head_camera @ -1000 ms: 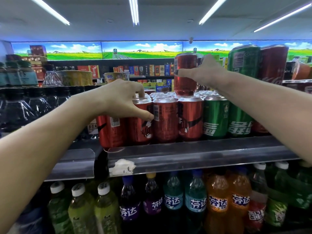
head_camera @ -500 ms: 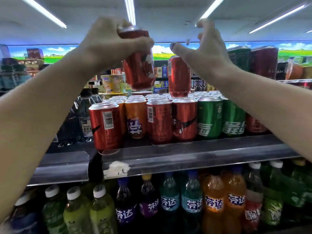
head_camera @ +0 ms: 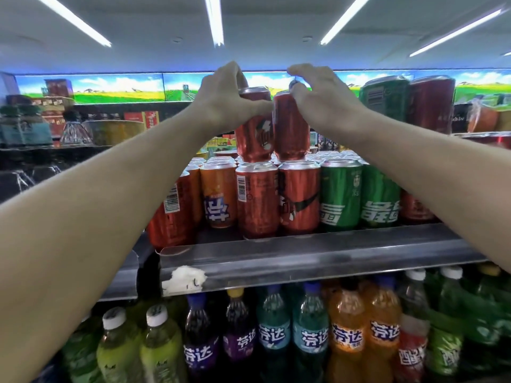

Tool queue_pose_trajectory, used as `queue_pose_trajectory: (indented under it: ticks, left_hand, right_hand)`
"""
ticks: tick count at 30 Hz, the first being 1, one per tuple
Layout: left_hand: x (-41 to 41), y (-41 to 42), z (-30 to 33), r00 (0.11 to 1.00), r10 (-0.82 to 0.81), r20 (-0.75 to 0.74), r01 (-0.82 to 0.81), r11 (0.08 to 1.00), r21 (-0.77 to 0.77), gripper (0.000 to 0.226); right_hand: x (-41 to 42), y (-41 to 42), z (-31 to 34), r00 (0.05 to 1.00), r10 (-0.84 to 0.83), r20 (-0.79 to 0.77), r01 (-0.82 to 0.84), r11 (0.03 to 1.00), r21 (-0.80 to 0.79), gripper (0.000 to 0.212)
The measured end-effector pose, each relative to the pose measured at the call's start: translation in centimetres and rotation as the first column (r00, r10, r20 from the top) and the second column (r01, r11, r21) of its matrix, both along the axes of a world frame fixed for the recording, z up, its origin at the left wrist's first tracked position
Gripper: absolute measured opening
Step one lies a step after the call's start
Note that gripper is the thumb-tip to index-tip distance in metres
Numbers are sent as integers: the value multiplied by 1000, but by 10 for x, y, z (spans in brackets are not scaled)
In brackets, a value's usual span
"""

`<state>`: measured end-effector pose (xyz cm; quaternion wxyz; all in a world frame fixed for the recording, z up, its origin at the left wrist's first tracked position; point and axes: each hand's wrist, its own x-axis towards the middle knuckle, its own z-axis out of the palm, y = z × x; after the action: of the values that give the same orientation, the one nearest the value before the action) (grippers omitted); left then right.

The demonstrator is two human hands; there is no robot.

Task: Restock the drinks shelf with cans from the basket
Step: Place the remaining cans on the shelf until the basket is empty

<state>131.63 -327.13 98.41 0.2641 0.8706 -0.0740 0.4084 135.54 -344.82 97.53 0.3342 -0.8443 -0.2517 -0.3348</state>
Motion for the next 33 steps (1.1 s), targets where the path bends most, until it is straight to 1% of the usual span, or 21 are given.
queue_pose_trajectory:
  ticks: [3, 6, 10, 17, 21, 25, 28, 33]
  left_hand:
    - [5, 3, -2, 1000, -25, -17, 24, 999, -37, 57]
    - [7, 5, -4, 999, -43, -11, 43, 998, -46, 59]
    - [10, 2, -5, 997, -72, -16, 71, 997, -25, 59]
    - [16, 6, -7, 995, -98, -21, 99, 995, 26, 50]
    - [17, 7, -8, 991, -123, -44, 124, 992, 23, 49]
    - [16, 11, -9, 987, -135, -84, 136, 991, 13, 58]
    - [19, 14, -14, 978, -160, -135, 167, 985, 46, 63]
    - [23, 17, -19, 974, -184, -135, 195, 978, 69, 67]
  right_hand:
    - [3, 2, -2, 999, 27, -38, -26, 999, 27, 43]
    - [6, 8, -6, 999, 32, -33, -31, 999, 14, 42]
    - [6, 11, -14, 1000, -16, -20, 16, 1000, 2, 38]
    - [13, 12, -20, 1000, 27, -2, -27, 999, 46, 37]
    - [12, 10, -23, 1000, 22, 2, -23, 998, 54, 45]
    - [12, 8, -21, 1000, 28, 5, -28, 998, 52, 54]
    - [12, 8, -20, 1000, 23, -18, -22, 998, 51, 55]
    - [13, 7, -17, 997, 18, -78, -10, 995, 103, 57]
